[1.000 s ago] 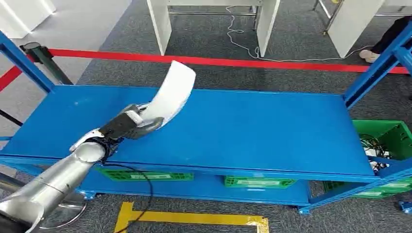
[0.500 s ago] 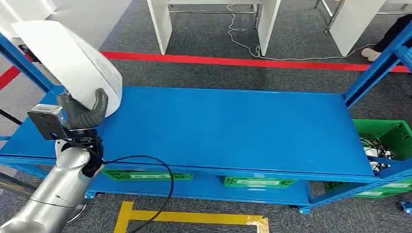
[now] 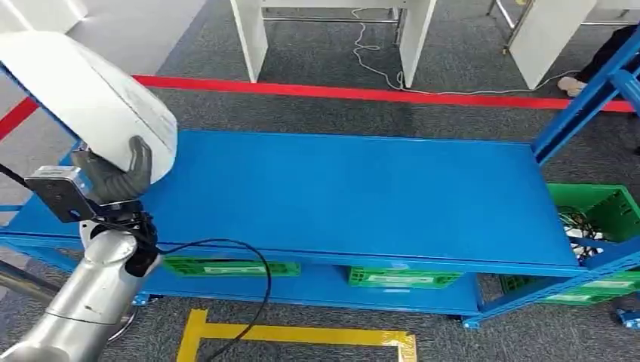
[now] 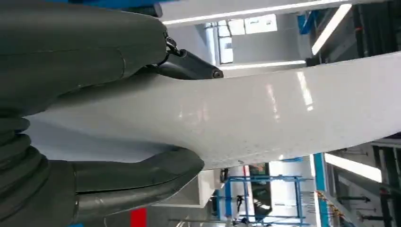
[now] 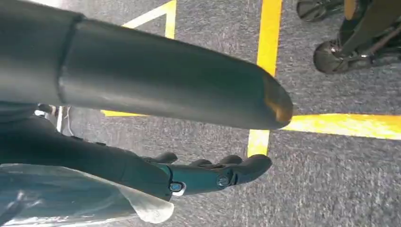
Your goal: Take the parts from the cabinet and place them on the table.
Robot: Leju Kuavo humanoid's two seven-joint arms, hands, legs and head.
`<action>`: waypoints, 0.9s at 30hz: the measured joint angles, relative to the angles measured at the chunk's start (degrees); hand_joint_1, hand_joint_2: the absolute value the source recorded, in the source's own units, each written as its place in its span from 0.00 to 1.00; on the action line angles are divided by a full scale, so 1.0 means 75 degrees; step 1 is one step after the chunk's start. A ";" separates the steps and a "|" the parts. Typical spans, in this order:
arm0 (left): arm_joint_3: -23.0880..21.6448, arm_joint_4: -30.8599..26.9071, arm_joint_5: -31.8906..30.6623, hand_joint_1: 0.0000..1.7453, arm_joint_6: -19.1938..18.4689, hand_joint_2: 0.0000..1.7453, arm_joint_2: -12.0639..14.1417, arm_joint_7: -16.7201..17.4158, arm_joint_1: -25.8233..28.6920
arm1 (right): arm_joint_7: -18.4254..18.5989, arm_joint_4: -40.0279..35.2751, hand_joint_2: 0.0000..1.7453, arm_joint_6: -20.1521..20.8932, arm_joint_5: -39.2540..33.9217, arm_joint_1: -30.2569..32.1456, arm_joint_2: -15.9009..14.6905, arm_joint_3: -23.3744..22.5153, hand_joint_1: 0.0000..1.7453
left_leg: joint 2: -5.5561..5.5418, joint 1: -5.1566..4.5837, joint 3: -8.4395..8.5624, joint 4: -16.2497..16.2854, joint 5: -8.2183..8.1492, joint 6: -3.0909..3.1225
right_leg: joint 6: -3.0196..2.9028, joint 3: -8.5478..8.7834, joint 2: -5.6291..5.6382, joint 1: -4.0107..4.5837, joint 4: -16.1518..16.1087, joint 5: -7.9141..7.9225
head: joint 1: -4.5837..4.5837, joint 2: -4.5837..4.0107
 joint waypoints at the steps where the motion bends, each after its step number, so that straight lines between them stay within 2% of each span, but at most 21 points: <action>1: 0.0000 0.0000 0.0006 1.00 0.0006 1.00 0.0011 0.0000 -0.0004 | 0.0009 0.0000 0.00 -0.0012 0.0000 0.0005 0.0000 0.0000 0.00 | 0.0010 0.0040 -0.0005 -0.0092 0.0092 0.0073 | 0.0052 -0.0028 0.0003 0.0007 -0.0009 0.0003 | -0.0003 0.0000; 2: 0.0000 0.0000 0.0035 1.00 0.0023 1.00 0.0020 -0.0006 -0.0020 | 0.0014 0.0000 0.00 -0.0026 0.0000 0.0005 0.0000 -0.0006 0.00 | 0.0049 0.0062 -0.0034 -0.0129 0.0159 0.0110 | 0.0070 -0.0090 0.0007 -0.0003 0.0066 -0.0181 | 0.0005 0.0000; 3: 0.0003 0.0000 0.0064 1.00 0.0035 1.00 0.0026 -0.0012 -0.0040 | 0.0032 0.0003 0.00 -0.0041 0.0000 0.0005 0.0000 -0.0012 0.00 | 0.0053 0.0063 -0.0106 -0.0129 0.0209 0.0177 | 0.0088 -0.0248 0.0006 0.0005 0.0434 -0.0587 | 0.0023 0.0000; 5: 0.0003 0.0000 0.0076 1.00 0.0070 1.00 0.0047 -0.0014 -0.0040 | 0.0035 0.0012 0.00 -0.0056 0.0003 0.0000 0.0000 -0.0020 0.00 | 0.0062 0.0034 -0.0251 -0.0121 0.0312 0.0213 | 0.0113 -0.0624 0.0006 0.0003 0.1587 -0.1290 | 0.0020 0.0000; 6: 0.0003 0.0000 0.0087 1.00 0.0076 1.00 0.0055 -0.0015 -0.0040 | 0.0047 0.0015 0.00 -0.0064 0.0000 -0.0002 0.0000 -0.0020 0.00 | 0.0063 0.0015 -0.0343 -0.0114 0.0377 0.0217 | 0.0121 -0.0767 0.0003 0.0005 0.2101 -0.1492 | 0.0032 0.0000; 7: 0.0003 0.0000 0.0087 1.00 0.0090 1.00 0.0070 -0.0015 -0.0037 | 0.0056 0.0017 0.00 -0.0067 0.0000 -0.0002 0.0000 -0.0020 0.00 | 0.0063 0.0003 -0.0425 -0.0106 0.0435 0.0216 | 0.0116 -0.0757 0.0006 0.0010 0.2281 -0.1478 | 0.0026 0.0000; 8: 0.0000 0.0000 0.0096 1.00 0.0102 1.00 0.0090 -0.0015 -0.0037 | 0.0055 0.0020 0.00 -0.0067 0.0003 -0.0001 0.0000 -0.0020 0.00 | 0.0063 -0.0008 -0.0504 -0.0099 0.0496 0.0211 | 0.0100 -0.0573 0.0005 0.0012 0.2119 -0.1286 | 0.0032 0.0000; 10: 0.0003 0.0000 0.0122 1.00 0.0114 1.00 0.0113 -0.0015 -0.0038 | 0.0055 0.0020 0.00 -0.0073 0.0000 -0.0008 -0.0003 -0.0020 0.00 | 0.0058 -0.0023 -0.0631 -0.0080 0.0599 0.0184 | 0.0044 0.0231 0.0004 0.0015 0.0991 -0.0734 | 0.0026 0.0000; 11: 0.0003 -0.0003 0.0122 1.00 0.0114 1.00 0.0122 -0.0023 -0.0040 | 0.0055 0.0020 0.00 -0.0076 0.0003 -0.0017 -0.0003 -0.0020 0.00 | 0.0057 -0.0024 -0.0675 -0.0053 0.0642 0.0155 | 0.0005 0.0691 0.0003 0.0022 0.0290 -0.0676 | 0.0032 0.0000; 12: 0.0006 -0.0018 0.0122 1.00 0.0116 1.00 0.0142 -0.0032 -0.0042 | 0.0055 0.0020 0.00 -0.0076 0.0000 -0.0031 -0.0006 -0.0017 0.00 | 0.0058 -0.0053 -0.0724 -0.0041 0.0685 0.0103 | -0.0002 0.1016 0.0009 0.0068 -0.0120 -0.0876 | 0.0029 0.0000; 14: 0.0006 -0.0017 0.0120 1.00 0.0119 1.00 0.0163 -0.0035 -0.0051 | 0.0053 0.0029 0.00 -0.0096 0.0000 -0.0027 -0.0006 -0.0017 0.00 | 0.0064 -0.0035 -0.0747 -0.0037 0.0798 0.0028 | -0.0036 0.0866 0.0024 0.0087 -0.0173 -0.0827 | 0.0029 0.0000; 16: 0.0006 -0.0017 0.0122 1.00 0.0119 1.00 0.0178 -0.0035 -0.0050 | 0.0055 0.0032 0.00 -0.0105 0.0003 -0.0021 -0.0009 -0.0017 0.00 | 0.0056 -0.0031 -0.0752 -0.0077 0.0904 -0.0060 | -0.0164 0.0798 0.0015 0.0093 -0.0183 -0.0727 | 0.0017 0.0000; 17: 0.0009 -0.0017 0.0122 1.00 0.0119 1.00 0.0230 -0.0035 -0.0049 | 0.0055 0.0041 0.00 -0.0114 0.0003 -0.0014 -0.0009 -0.0017 0.00 | 0.0022 -0.0001 -0.0795 -0.0022 0.0789 -0.0102 | -0.0250 0.0763 -0.0046 0.0041 -0.0229 -0.0617 | 0.0044 0.0000; 18: 0.0012 -0.0017 0.0128 1.00 0.0119 1.00 0.0254 -0.0035 -0.0056 | 0.0053 0.0041 0.00 -0.0114 0.0000 -0.0028 -0.0009 -0.0017 0.00 | 0.0020 -0.0001 -0.0881 0.0201 0.0367 -0.0160 | -0.0309 0.0741 -0.0037 0.0040 -0.0229 -0.0540 | 0.0009 0.0000; 20: 0.0009 -0.0017 0.0131 1.00 0.0119 1.00 0.0288 -0.0035 -0.0056 | 0.0053 0.0050 0.00 -0.0111 0.0003 -0.0031 -0.0009 -0.0017 0.00 | 0.0019 0.0060 -0.1090 0.1251 -0.0584 -0.0255 | -0.0347 0.0544 -0.0042 0.0043 -0.0218 -0.0362 | -0.0015 0.0000; 21: 0.0009 -0.0017 0.0131 1.00 0.0119 1.00 0.0294 -0.0035 -0.0055 | 0.0053 0.0064 0.00 -0.0111 0.0003 -0.0030 -0.0009 -0.0017 0.00 | 0.0020 0.0076 -0.1169 0.1780 -0.0844 -0.0286 | -0.0347 0.0434 -0.0042 0.0044 -0.0205 -0.0287 | -0.0029 0.0000; 22: 0.0011 -0.0017 0.0134 1.00 0.0125 1.00 0.0311 -0.0035 -0.0054 | 0.0053 0.0073 0.00 -0.0114 0.0003 -0.0030 -0.0009 -0.0017 0.00 | 0.0020 0.0089 -0.1179 0.2127 -0.0897 -0.0307 | -0.0340 0.0322 -0.0042 0.0044 -0.0182 -0.0212 | -0.0026 0.0000; 23: 0.0012 -0.0017 0.0134 1.00 0.0128 1.00 0.0326 -0.0035 -0.0053 | 0.0053 0.0076 0.00 -0.0114 0.0003 -0.0029 -0.0009 -0.0017 0.00 | 0.0020 0.0106 -0.1047 0.2158 -0.0751 -0.0313 | -0.0334 0.0192 -0.0042 0.0044 -0.0157 -0.0145 | -0.0026 0.0000; 24: 0.0012 -0.0017 0.0134 1.00 0.0134 1.00 0.0344 -0.0035 -0.0054 | 0.0053 0.0082 0.00 -0.0114 0.0003 -0.0030 -0.0009 -0.0017 0.00 | 0.0021 0.0116 -0.0780 0.1865 -0.0488 -0.0303 | -0.0315 0.0085 -0.0041 0.0044 -0.0130 -0.0089 | -0.0029 0.0000; 26: 0.0012 -0.0017 0.0134 1.00 0.0137 1.00 0.0350 -0.0035 -0.0065 | 0.0053 0.0102 0.00 -0.0114 0.0003 -0.0030 -0.0012 -0.0017 0.00 | 0.0019 0.0109 0.0063 0.0666 -0.0076 -0.0234 | -0.0261 -0.0060 -0.0034 0.0045 -0.0091 0.0014 | -0.0029 0.0000; 27: 0.0012 -0.0023 0.0134 1.00 0.0137 1.00 0.0361 -0.0035 -0.0081 | 0.0053 0.0117 0.00 -0.0114 0.0003 -0.0030 -0.0012 -0.0015 0.00 | 0.0012 0.0089 0.0439 0.0033 -0.0266 -0.0178 | -0.0218 -0.0102 -0.0034 0.0054 -0.0085 0.0068 | -0.0026 0.0000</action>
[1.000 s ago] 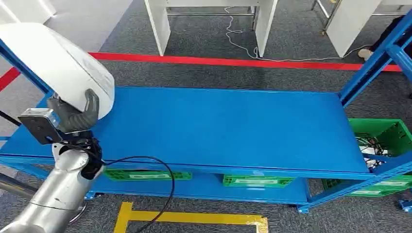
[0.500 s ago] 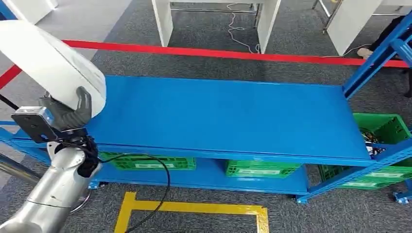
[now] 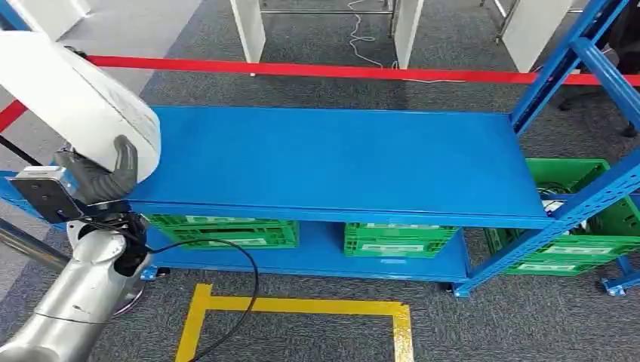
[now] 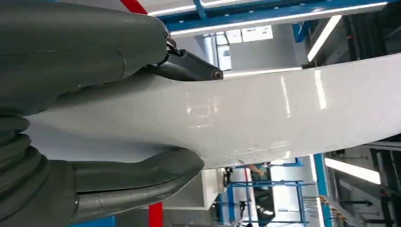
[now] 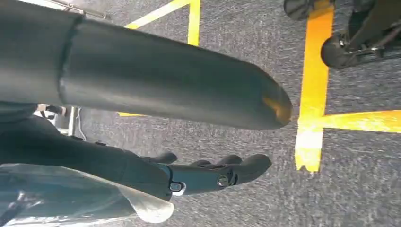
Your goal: Take the parts from the cabinet and place them on the table.
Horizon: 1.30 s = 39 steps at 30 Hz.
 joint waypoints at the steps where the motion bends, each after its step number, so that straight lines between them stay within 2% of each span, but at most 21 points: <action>1: 0.0000 -0.0014 -0.0003 1.00 0.0000 1.00 -0.0003 0.0000 -0.0006 | 0.0000 0.0017 0.00 -0.0003 0.0000 -0.0002 0.0000 0.0003 0.00 | -0.0004 -0.0031 0.0182 -0.0348 -0.0059 0.0037 | 0.0057 -0.0032 -0.0001 0.0017 0.0007 0.0065 | 0.0021 0.0000; 5: 0.0000 -0.0017 0.0006 1.00 0.0000 1.00 0.0000 0.0003 -0.0009 | 0.0006 0.0044 0.00 -0.0012 -0.0003 0.0012 0.0000 0.0003 0.00 | 0.0043 0.0000 0.0013 -0.0443 0.0196 0.0209 | 0.0233 -0.0113 0.0012 -0.0023 -0.0064 0.0239 | 0.0003 0.0000; 7: 0.0003 -0.0017 0.0020 1.00 0.0003 1.00 0.0006 0.0006 -0.0030 | 0.0012 0.0064 0.00 -0.0032 -0.0003 0.0018 -0.0029 0.0015 0.00 | 0.0073 -0.0014 -0.0177 -0.0442 0.0355 0.0310 | 0.0268 -0.0366 0.0033 -0.0017 0.0470 -0.0549 | 0.0038 0.0000; 9: 0.0006 -0.0017 0.0015 1.00 0.0026 1.00 0.0003 0.0006 -0.0004 | 0.0023 0.0090 0.00 -0.0038 0.0000 0.0017 -0.0064 0.0029 0.00 | 0.0071 -0.0030 -0.0427 -0.0425 0.0542 0.0335 | 0.0307 -0.0646 0.0035 -0.0020 0.1667 -0.1356 | 0.0032 0.0000; 10: 0.0006 -0.0017 0.0012 1.00 0.0050 1.00 0.0003 0.0006 0.0005 | 0.0023 0.0105 0.00 -0.0044 0.0000 0.0012 -0.0073 0.0035 0.00 | 0.0073 -0.0035 -0.0563 -0.0411 0.0641 0.0327 | 0.0328 -0.0720 0.0035 -0.0018 0.2145 -0.1469 | 0.0053 0.0000; 11: 0.0006 -0.0017 0.0009 1.00 0.0050 1.00 0.0006 0.0006 0.0020 | 0.0023 0.0111 0.00 -0.0047 0.0000 0.0002 -0.0087 0.0038 0.00 | 0.0073 -0.0037 -0.0700 -0.0399 0.0733 0.0310 | 0.0339 -0.0650 0.0034 -0.0020 0.2318 -0.1295 | 0.0047 0.0000; 12: 0.0006 -0.0017 0.0009 1.00 0.0052 1.00 0.0009 0.0006 0.0027 | 0.0023 0.0125 0.00 -0.0050 0.0000 0.0001 -0.0096 0.0041 0.00 | 0.0074 -0.0035 -0.0810 -0.0376 0.0806 0.0296 | 0.0344 -0.0459 0.0031 -0.0020 0.2205 -0.1017 | 0.0053 -0.0003; 14: 0.0006 -0.0017 0.0009 1.00 0.0055 1.00 0.0009 0.0006 0.0028 | 0.0023 0.0146 0.00 -0.0067 0.0000 -0.0001 -0.0128 0.0052 0.00 | 0.0072 -0.0024 -0.1046 -0.0294 0.0941 0.0238 | 0.0325 0.0349 0.0032 -0.0028 0.1210 -0.0511 | 0.0052 0.0000; 16: 0.0012 -0.0035 0.0009 1.00 0.0058 1.00 0.0023 0.0009 0.0022 | 0.0020 0.0166 0.00 -0.0087 0.0000 -0.0019 -0.0134 0.0108 0.00 | 0.0063 -0.0063 -0.1203 -0.0172 0.1037 0.0156 | 0.0314 0.1263 0.0041 -0.0005 -0.0101 -0.0888 | 0.0056 0.0000; 20: 0.0012 -0.0035 0.0006 1.00 0.0058 1.00 0.0058 0.0006 0.0034 | 0.0009 0.0216 0.00 -0.0111 0.0000 -0.0014 -0.0152 0.0119 0.00 | 0.0058 -0.0041 -0.1323 -0.0189 0.1303 -0.0007 | 0.0056 0.1002 0.0051 -0.0009 -0.0197 -0.0834 | 0.0058 0.0000; 22: 0.0015 -0.0038 0.0018 1.00 0.0058 1.00 0.0090 0.0009 0.0034 | 0.0012 0.0227 0.00 -0.0117 0.0000 -0.0023 -0.0166 0.0122 0.00 | 0.0043 -0.0007 -0.1451 0.0290 0.0476 -0.0102 | -0.0088 0.0909 0.0011 -0.0011 -0.0193 -0.0669 | 0.0026 0.0000; 24: 0.0015 -0.0038 0.0038 1.00 0.0058 1.00 0.0111 0.0015 0.0042 | 0.0003 0.0239 0.00 -0.0117 0.0000 -0.0026 -0.0172 0.0140 0.00 | 0.0044 0.0011 -0.1653 0.1432 -0.0394 -0.0164 | -0.0119 0.0693 0.0011 0.0005 -0.0177 -0.0466 | 0.0009 0.0000; 25: 0.0015 -0.0038 0.0058 1.00 0.0058 1.00 0.0119 0.0020 0.0050 | 0.0003 0.0251 0.00 -0.0117 0.0000 -0.0025 -0.0175 0.0148 0.00 | 0.0043 0.0015 -0.1701 0.1943 -0.0570 -0.0176 | -0.0125 0.0558 0.0011 0.0013 -0.0163 -0.0376 | 0.0012 0.0000; 27: 0.0015 -0.0038 0.0058 1.00 0.0058 1.00 0.0122 0.0023 0.0051 | 0.0000 0.0277 0.00 -0.0117 0.0000 -0.0026 -0.0175 0.0152 0.00 | 0.0043 0.0013 -0.1473 0.2113 -0.0261 -0.0144 | -0.0122 0.0280 0.0006 0.0033 -0.0107 -0.0215 | 0.0006 0.0000; 29: 0.0015 -0.0047 0.0055 1.00 0.0047 1.00 0.0122 0.0026 0.0049 | -0.0006 0.0288 0.00 -0.0120 0.0000 -0.0033 -0.0184 0.0157 0.00 | 0.0041 -0.0014 -0.0753 0.1226 0.0234 -0.0032 | -0.0105 0.0050 0.0014 0.0073 -0.0068 -0.0091 | 0.0003 -0.0003; 30: 0.0015 -0.0082 0.0052 1.00 0.0044 1.00 0.0122 0.0026 0.0048 | -0.0018 0.0300 0.00 -0.0122 0.0000 -0.0037 -0.0184 0.0160 0.00 | 0.0040 -0.0039 -0.0244 0.0529 0.0236 0.0070 | -0.0097 -0.0010 0.0015 0.0080 -0.0067 -0.0017 | 0.0009 0.0000; 31: 0.0015 -0.0137 0.0035 1.00 0.0041 1.00 0.0123 0.0035 0.0042 | -0.0023 0.0335 0.00 -0.0122 0.0000 -0.0038 -0.0184 0.0160 0.00 | 0.0062 -0.0073 0.0181 -0.0118 -0.0068 0.0160 | -0.0056 -0.0063 0.0019 0.0124 -0.0059 0.0031 | 0.0015 0.0000; 32: 0.0012 -0.0178 0.0009 1.00 0.0017 1.00 0.0122 0.0038 0.0032 | -0.0029 0.0352 0.00 -0.0125 0.0000 -0.0035 -0.0187 0.0160 0.00 | 0.0062 -0.0075 0.0345 -0.0495 -0.0182 0.0136 | -0.0018 -0.0083 0.0007 0.0108 -0.0054 0.0096 | 0.0026 0.0000; 35: 0.0012 -0.0219 0.0064 1.00 -0.0050 1.00 0.0152 0.0108 0.0060 | -0.0142 0.0420 0.00 -0.0122 -0.0072 -0.0033 -0.0204 0.0160 0.00 | 0.0057 -0.0119 0.0236 -0.0555 0.0005 0.0249 | 0.0149 -0.0090 -0.0010 0.0065 -0.0153 0.0304 | 0.0006 0.0000; 36: 0.0012 -0.0236 0.0070 1.00 -0.0079 1.00 0.0151 0.0117 0.0063 | -0.0254 0.0437 0.00 -0.0114 -0.0174 -0.0032 -0.0230 0.0160 0.00 | 0.0099 -0.0075 0.0232 -0.0610 0.0117 0.0268 | 0.0166 -0.0189 0.0015 0.0047 -0.0061 0.0199 | -0.0009 0.0000; 39: 0.0023 -0.0303 0.0087 1.00 -0.0119 1.00 0.0180 0.0140 0.0163 | -0.0803 0.0492 0.00 0.0058 -0.0445 -0.0001 -0.0268 0.0157 0.00 | 0.0094 -0.0070 -0.0026 -0.0596 0.0300 0.0352 | 0.0258 -0.0766 0.0034 0.0016 0.1429 -0.0853 | 0.0047 0.0000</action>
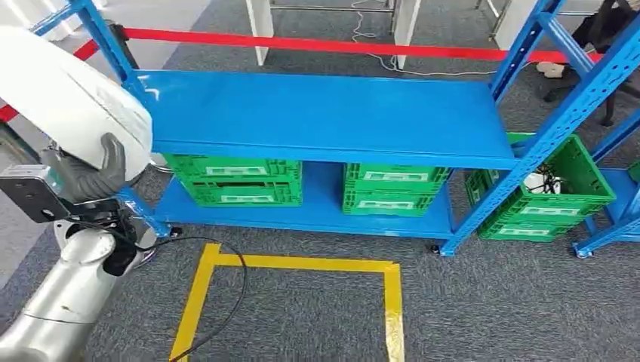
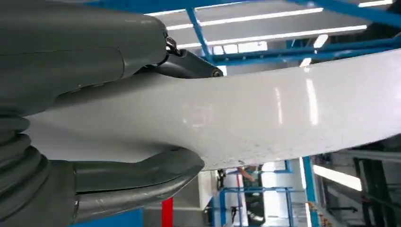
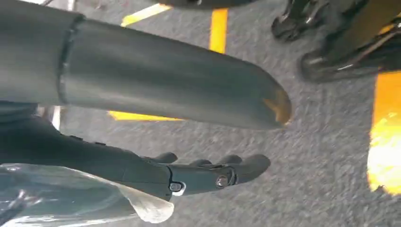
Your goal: Take the parts from the cabinet and place them on the table.
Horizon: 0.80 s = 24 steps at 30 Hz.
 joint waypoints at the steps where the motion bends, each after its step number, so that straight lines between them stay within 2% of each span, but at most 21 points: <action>1: 0.0006 -0.0012 0.0000 1.00 -0.0015 1.00 0.0018 -0.0003 0.0075 | -0.0180 0.0012 0.00 0.0077 -0.0088 0.0016 -0.0009 0.0000 0.00 | 0.0001 -0.0001 -0.0091 0.0018 0.0057 -0.0006 | 0.0032 -0.0184 -0.0002 -0.0009 0.0571 -0.0257 | 0.0009 0.0000; 2: 0.0012 -0.0032 0.0000 1.00 -0.0023 1.00 0.0029 -0.0003 0.0147 | -0.0332 0.0015 0.00 0.0126 -0.0141 0.0021 -0.0018 0.0000 0.00 | 0.0002 0.0002 -0.0162 0.0041 0.0096 -0.0019 | 0.0058 -0.0219 -0.0001 -0.0012 0.0815 -0.0329 | 0.0006 0.0000; 3: 0.0017 -0.0058 0.0000 1.00 -0.0026 1.00 0.0047 -0.0003 0.0230 | -0.0499 0.0015 0.00 0.0169 -0.0181 0.0029 -0.0032 0.0000 0.00 | 0.0003 0.0014 -0.0245 0.0082 0.0129 -0.0043 | 0.0080 -0.0030 -0.0003 -0.0023 0.0674 -0.0230 | 0.0012 0.0000; 4: 0.0032 -0.0084 0.0000 1.00 -0.0032 1.00 0.0067 -0.0003 0.0284 | -0.0604 0.0015 0.00 0.0193 -0.0207 0.0036 -0.0059 -0.0003 0.00 | 0.0002 0.0027 -0.0302 0.0122 0.0144 -0.0068 | 0.0094 0.0306 -0.0005 -0.0035 0.0228 -0.0029 | 0.0006 0.0000; 6: 0.0047 -0.0155 -0.0003 1.00 -0.0041 1.00 0.0096 -0.0006 0.0328 | -0.0756 0.0015 0.00 0.0286 -0.0237 0.0036 -0.0099 -0.0006 0.00 | 0.0002 0.0057 -0.0407 0.0269 0.0137 -0.0114 | 0.0118 0.1197 -0.0009 -0.0083 -0.1140 0.0407 | 0.0012 0.0000; 7: 0.0061 -0.0204 -0.0003 1.00 -0.0044 1.00 0.0108 -0.0009 0.0331 | -0.0835 0.0015 0.00 0.0362 -0.0243 0.0026 -0.0099 -0.0006 0.00 | -0.0001 -0.0003 -0.0507 0.0371 0.0108 -0.0183 | 0.0123 0.1372 0.0005 -0.0054 -0.1458 0.0210 | 0.0018 0.0000; 8: 0.0088 -0.0228 -0.0003 1.00 -0.0044 1.00 0.0134 -0.0011 0.0343 | -0.0891 0.0015 0.00 0.0400 -0.0245 0.0026 -0.0099 -0.0006 0.00 | -0.0005 -0.0003 -0.0573 0.0462 0.0117 -0.0216 | -0.0006 0.1373 0.0017 -0.0058 -0.1448 0.0251 | 0.0014 0.0000; 11: 0.0137 -0.0291 -0.0009 1.00 -0.0061 1.00 0.0157 -0.0026 0.0411 | -0.1024 0.0012 0.00 0.0487 -0.0254 0.0059 -0.0143 -0.0006 0.00 | -0.0009 0.0016 -0.0604 0.0460 0.0181 -0.0330 | -0.0150 0.1308 0.0013 -0.0033 -0.1418 0.0300 | 0.0017 0.0000; 12: 0.0146 -0.0312 -0.0009 1.00 -0.0070 1.00 0.0172 -0.0026 0.0424 | -0.1030 0.0012 0.00 0.0496 -0.0252 0.0060 -0.0143 -0.0006 0.00 | -0.0019 0.0038 -0.0634 0.0508 0.0101 -0.0373 | -0.0214 0.1307 0.0000 -0.0070 -0.1441 0.0341 | 0.0032 0.0000; 13: 0.0157 -0.0330 -0.0009 1.00 -0.0076 1.00 0.0190 -0.0026 0.0422 | -0.1036 0.0012 0.00 0.0496 -0.0254 0.0056 -0.0146 -0.0009 0.00 | -0.0031 0.0044 -0.0721 0.0742 -0.0122 -0.0424 | -0.0256 0.1287 0.0004 -0.0070 -0.1441 0.0361 | -0.0024 0.0000; 15: 0.0160 -0.0338 -0.0009 1.00 -0.0079 1.00 0.0216 -0.0026 0.0438 | -0.1042 0.0012 0.00 0.0502 -0.0254 0.0059 -0.0149 -0.0012 0.00 | -0.0033 0.0067 -0.1198 0.1927 -0.0780 -0.0496 | -0.0312 0.1235 0.0004 -0.0064 -0.1439 0.0388 | -0.0035 0.0000; 16: 0.0160 -0.0338 -0.0009 1.00 -0.0076 1.00 0.0222 -0.0026 0.0469 | -0.1042 0.0012 0.00 0.0511 -0.0254 0.0061 -0.0152 -0.0012 0.00 | -0.0033 0.0069 -0.1440 0.2505 -0.1016 -0.0510 | -0.0327 0.1207 0.0003 -0.0061 -0.1438 0.0401 | -0.0035 0.0000; 17: 0.0160 -0.0338 -0.0009 1.00 -0.0076 1.00 0.0236 -0.0026 0.0508 | -0.1042 0.0012 0.00 0.0511 -0.0254 0.0063 -0.0152 -0.0012 0.00 | -0.0034 0.0070 -0.1567 0.2839 -0.1089 -0.0514 | -0.0333 0.1184 0.0004 -0.0060 -0.1438 0.0414 | -0.0032 0.0000; 18: 0.0163 -0.0338 -0.0009 1.00 -0.0076 1.00 0.0242 -0.0026 0.0532 | -0.1042 0.0012 0.00 0.0511 -0.0254 0.0067 -0.0155 -0.0009 0.00 | -0.0034 0.0070 -0.1516 0.2784 -0.0983 -0.0505 | -0.0331 0.1174 0.0005 -0.0060 -0.1437 0.0424 | -0.0038 0.0000; 19: 0.0163 -0.0338 -0.0009 1.00 -0.0073 1.00 0.0248 -0.0026 0.0536 | -0.1042 0.0012 0.00 0.0511 -0.0254 0.0069 -0.0155 -0.0012 0.00 | -0.0035 0.0070 -0.1307 0.2403 -0.0718 -0.0479 | -0.0323 0.1174 0.0007 -0.0058 -0.1435 0.0430 | -0.0038 0.0000; 21: 0.0163 -0.0379 -0.0009 1.00 -0.0073 1.00 0.0254 -0.0026 0.0526 | -0.1042 0.0012 0.00 0.0551 -0.0280 0.0066 -0.0155 -0.0015 0.00 | -0.0040 0.0059 -0.0595 0.1022 -0.0031 -0.0381 | -0.0312 0.1204 0.0008 -0.0051 -0.1436 0.0436 | -0.0038 0.0000; 22: 0.0163 -0.0394 -0.0009 1.00 -0.0076 1.00 0.0260 -0.0026 0.0513 | -0.1051 0.0012 0.00 0.0604 -0.0295 0.0062 -0.0155 -0.0015 0.00 | -0.0048 0.0038 -0.0380 0.0578 0.0004 -0.0325 | -0.0288 0.1185 0.0006 -0.0051 -0.1440 0.0449 | -0.0026 0.0000; 24: 0.0166 -0.0402 -0.0009 1.00 -0.0108 1.00 0.0265 -0.0026 0.0505 | -0.1100 0.0012 0.00 0.0747 -0.0345 0.0045 -0.0161 -0.0012 0.00 | -0.0046 -0.0002 -0.0378 0.0435 -0.0039 -0.0258 | -0.0196 0.1106 -0.0012 -0.0018 -0.1420 0.0494 | -0.0038 0.0000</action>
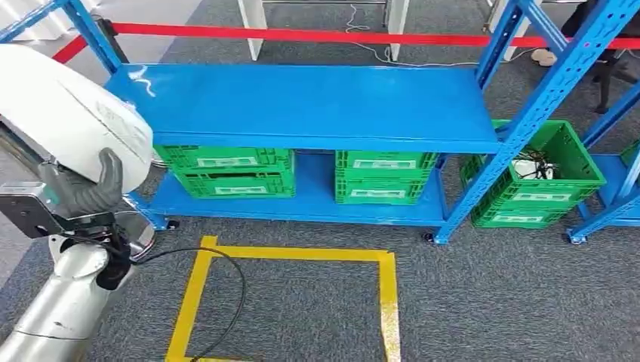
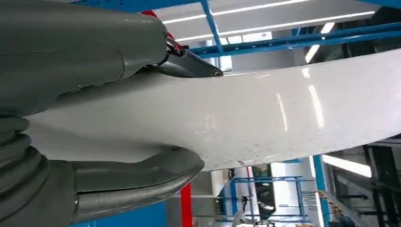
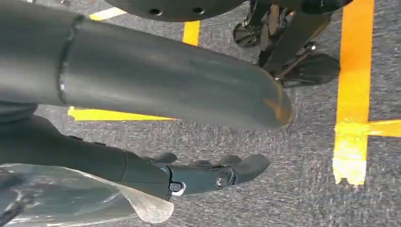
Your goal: Take the parts from the cabinet and place them on the table.
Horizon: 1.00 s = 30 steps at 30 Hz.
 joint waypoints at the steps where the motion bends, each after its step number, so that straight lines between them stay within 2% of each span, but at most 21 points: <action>1: 0.0000 -0.0006 0.0000 1.00 -0.0017 1.00 0.0003 -0.0003 0.0013 | -0.0023 0.0000 0.00 0.0026 0.0009 0.0007 0.0000 -0.0003 0.00 | -0.0018 -0.0002 -0.0037 0.0004 -0.0005 0.0007 | 0.0029 -0.0013 -0.0023 0.0001 -0.0011 0.0017 | 0.0017 0.0000; 4: 0.0003 -0.0064 -0.0015 1.00 -0.0049 1.00 0.0009 -0.0032 0.0010 | -0.0079 0.0000 0.00 0.0044 0.0064 0.0014 -0.0044 -0.0003 0.00 | -0.0098 0.0075 -0.0021 -0.0152 0.0127 0.0133 | 0.0160 -0.0135 -0.0025 0.0003 0.0110 -0.0155 | 0.0027 0.0000; 7: 0.0012 -0.0076 -0.0012 1.00 -0.0055 1.00 0.0023 -0.0044 0.0049 | -0.0084 0.0000 0.00 0.0044 0.0111 0.0017 -0.0073 0.0000 0.00 | -0.0178 0.0063 -0.0078 -0.0144 0.0167 0.0195 | 0.0190 -0.0826 0.0004 0.0003 0.1725 -0.0994 | 0.0041 0.0000; 8: 0.0012 -0.0076 -0.0015 1.00 -0.0055 1.00 0.0026 -0.0047 0.0076 | -0.0084 0.0003 0.00 0.0049 0.0111 0.0027 -0.0073 -0.0003 0.00 | -0.0235 0.0059 -0.0094 -0.0138 0.0175 0.0202 | 0.0207 -0.1033 0.0006 0.0005 0.2188 -0.1127 | 0.0053 0.0000; 9: 0.0009 -0.0076 -0.0012 1.00 -0.0055 1.00 0.0026 -0.0047 0.0107 | -0.0084 0.0003 0.00 0.0052 0.0114 0.0029 -0.0073 -0.0003 0.00 | -0.0299 0.0059 -0.0096 -0.0135 0.0180 0.0195 | 0.0215 -0.1059 0.0006 0.0003 0.2262 -0.1057 | 0.0044 0.0000; 10: 0.0009 -0.0076 -0.0012 1.00 -0.0055 1.00 0.0026 -0.0047 0.0125 | -0.0084 0.0003 0.00 0.0052 0.0114 0.0033 -0.0082 -0.0003 0.00 | -0.0369 0.0061 -0.0095 -0.0125 0.0181 0.0193 | 0.0216 -0.0896 0.0010 0.0001 0.1981 -0.0819 | 0.0050 0.0000; 12: 0.0012 -0.0082 -0.0015 1.00 -0.0055 1.00 0.0026 -0.0047 0.0121 | -0.0087 0.0003 0.00 0.0052 0.0111 0.0031 -0.0105 0.0000 0.00 | -0.0521 0.0067 -0.0095 -0.0092 0.0177 0.0182 | 0.0192 -0.0266 0.0150 -0.0023 0.0761 -0.0182 | 0.0050 0.0000; 13: 0.0012 -0.0099 -0.0015 1.00 -0.0073 1.00 0.0026 -0.0047 0.0120 | -0.0087 0.0000 0.00 0.0055 0.0126 0.0035 -0.0111 0.0000 0.00 | -0.0588 0.0072 -0.0115 -0.0051 0.0157 0.0147 | 0.0180 0.0006 0.0504 -0.0065 0.0188 -0.0052 | 0.0050 -0.0003; 14: 0.0012 -0.0120 -0.0015 1.00 -0.0082 1.00 0.0026 -0.0050 0.0092 | -0.0099 0.0003 0.00 0.0073 0.0163 0.0042 -0.0117 0.0006 0.00 | -0.0666 0.0019 -0.0207 0.0052 0.0142 0.0083 | 0.0179 0.0210 0.0731 -0.0121 0.0005 -0.0162 | 0.0032 0.0000; 17: 0.0009 -0.0149 -0.0041 1.00 -0.0140 1.00 0.0047 -0.0058 0.0148 | -0.0131 0.0003 0.00 0.0090 0.0166 0.0060 -0.0122 0.0015 0.00 | -0.0918 0.0108 -0.0327 0.0032 0.0238 -0.0067 | 0.0091 0.0134 0.0491 -0.0042 0.0058 -0.0186 | 0.0047 0.0000; 18: 0.0012 -0.0163 -0.0052 1.00 -0.0151 1.00 0.0073 -0.0058 0.0159 | -0.0152 0.0006 0.00 0.0125 0.0172 0.0060 -0.0131 0.0017 0.00 | -0.1023 0.0091 -0.0344 0.0051 0.0239 -0.0102 | 0.0035 0.0150 0.0378 -0.0108 0.0000 -0.0151 | 0.0032 0.0000; 19: 0.0012 -0.0181 -0.0067 1.00 -0.0166 1.00 0.0070 -0.0061 0.0180 | -0.0169 0.0020 0.00 0.0154 0.0196 0.0046 -0.0149 0.0020 0.00 | -0.0708 0.0066 -0.0404 0.0166 0.0122 -0.0134 | 0.0000 0.0171 0.0272 -0.0109 -0.0020 -0.0133 | 0.0035 0.0000; 20: 0.0012 -0.0195 -0.0079 1.00 -0.0175 1.00 0.0082 -0.0064 0.0138 | -0.0198 0.0023 0.00 0.0169 0.0210 0.0047 -0.0160 0.0023 0.00 | -0.0373 0.0060 -0.0566 0.0536 -0.0124 -0.0178 | -0.0056 0.0176 0.0182 -0.0105 -0.0021 -0.0143 | -0.0059 0.0000; 21: 0.0012 -0.0198 -0.0079 1.00 -0.0181 1.00 0.0076 -0.0067 0.0121 | -0.0210 0.0023 0.00 0.0198 0.0233 0.0060 -0.0175 0.0029 0.00 | -0.0217 0.0083 -0.0829 0.1117 -0.0416 -0.0223 | -0.0075 0.0180 0.0077 -0.0088 -0.0020 -0.0153 | -0.0055 0.0000; 23: 0.0009 -0.0198 -0.0090 1.00 -0.0201 1.00 0.0073 -0.0067 0.0155 | -0.0224 0.0038 0.00 0.0216 0.0268 0.0078 -0.0198 0.0047 0.00 | -0.0125 0.0115 -0.1327 0.2183 -0.0812 -0.0267 | -0.0095 0.0181 -0.0137 -0.0071 -0.0018 -0.0168 | -0.0064 0.0000; 24: 0.0009 -0.0198 -0.0099 1.00 -0.0213 1.00 0.0073 -0.0064 0.0164 | -0.0233 0.0046 0.00 0.0218 0.0280 0.0088 -0.0207 0.0067 0.00 | -0.0120 0.0123 -0.1402 0.2330 -0.0774 -0.0279 | -0.0100 0.0186 -0.0248 -0.0068 -0.0017 -0.0175 | -0.0058 0.0000; 26: 0.0009 -0.0213 -0.0120 1.00 -0.0230 1.00 0.0079 -0.0058 0.0156 | -0.0265 0.0082 0.00 0.0227 0.0297 0.0075 -0.0230 0.0085 0.00 | -0.0075 0.0118 -0.1053 0.1630 -0.0259 -0.0246 | -0.0092 0.0208 -0.0452 -0.0061 -0.0017 -0.0192 | -0.0058 0.0000; 27: 0.0009 -0.0250 -0.0128 1.00 -0.0251 1.00 0.0087 -0.0058 0.0151 | -0.0277 0.0096 0.00 0.0227 0.0297 0.0060 -0.0239 0.0090 0.00 | 0.0043 0.0101 -0.0685 0.0914 0.0100 -0.0198 | -0.0082 0.0237 -0.0543 -0.0057 -0.0017 -0.0208 | -0.0061 0.0000; 28: 0.0009 -0.0297 -0.0131 1.00 -0.0282 1.00 0.0096 -0.0058 0.0132 | -0.0291 0.0111 0.00 0.0227 0.0297 0.0053 -0.0251 0.0102 0.00 | 0.0321 0.0061 -0.0358 0.0276 0.0336 -0.0131 | -0.0064 0.0267 -0.0616 -0.0046 -0.0019 -0.0227 | -0.0064 0.0000; 29: 0.0009 -0.0329 -0.0140 1.00 -0.0315 1.00 0.0096 -0.0061 0.0095 | -0.0297 0.0140 0.00 0.0224 0.0303 0.0057 -0.0262 0.0120 0.00 | 0.0577 -0.0052 -0.0250 0.0113 0.0178 -0.0102 | -0.0028 0.0267 -0.0707 -0.0001 -0.0019 -0.0247 | -0.0052 0.0000; 30: 0.0009 -0.0364 -0.0149 1.00 -0.0332 1.00 0.0093 -0.0067 0.0066 | -0.0315 0.0160 0.00 0.0224 0.0315 0.0052 -0.0283 0.0137 0.00 | 0.0523 -0.0057 -0.0283 0.0039 0.0204 -0.0051 | 0.0003 0.0255 -0.0780 0.0017 -0.0010 -0.0251 | -0.0073 0.0000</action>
